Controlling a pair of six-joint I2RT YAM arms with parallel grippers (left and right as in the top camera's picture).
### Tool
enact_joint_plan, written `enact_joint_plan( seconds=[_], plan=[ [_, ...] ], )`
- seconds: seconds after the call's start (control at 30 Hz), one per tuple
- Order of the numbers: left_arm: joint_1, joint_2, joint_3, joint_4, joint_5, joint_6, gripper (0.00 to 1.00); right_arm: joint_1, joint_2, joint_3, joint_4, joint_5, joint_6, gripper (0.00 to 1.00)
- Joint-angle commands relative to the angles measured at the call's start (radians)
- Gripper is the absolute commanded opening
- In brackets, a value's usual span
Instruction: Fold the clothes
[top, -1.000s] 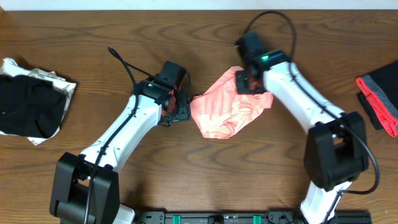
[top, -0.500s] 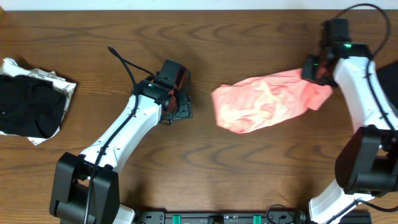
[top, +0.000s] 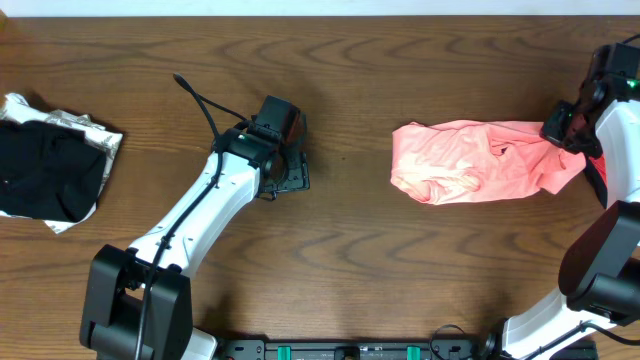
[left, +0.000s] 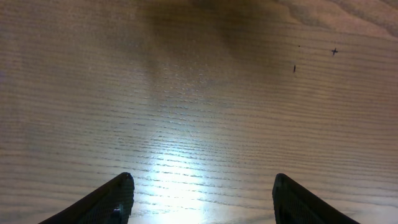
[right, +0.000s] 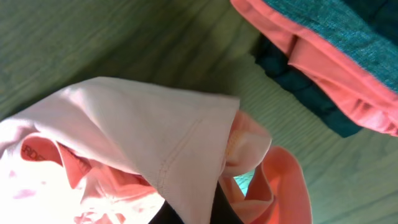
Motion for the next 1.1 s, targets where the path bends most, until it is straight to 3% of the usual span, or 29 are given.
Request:
enact_joint_plan(
  seconds=[0.0, 0.13, 0.33, 0.57, 0.83, 1.07],
  plan=[
    [0.002, 0.003, -0.005, -0.001, 0.003, 0.01, 0.72, 0.021, -0.069, 0.002, 0.001, 0.0, -0.072, 0.01],
    [0.002, 0.003, -0.005, -0.001, 0.003, 0.01, 0.72, 0.102, -0.148, 0.008, 0.008, -0.064, -0.163, 0.01],
    [0.002, 0.003, -0.005, -0.002, 0.003, 0.01, 0.72, 0.368, -0.207, 0.007, 0.002, -0.103, -0.228, 0.01],
    [0.002, 0.003, -0.005, -0.02, 0.003, 0.01, 0.72, 0.688, -0.029, 0.0, -0.011, 0.034, -0.145, 0.01],
    [0.002, 0.003, -0.005, -0.039, 0.003, 0.018, 0.72, 0.78, 0.201, 0.0, -0.04, 0.134, -0.103, 0.01],
    [0.002, 0.003, -0.005, -0.038, 0.003, 0.022, 0.72, 0.781, 0.212, 0.001, -0.064, 0.134, -0.103, 0.05]
  ],
)
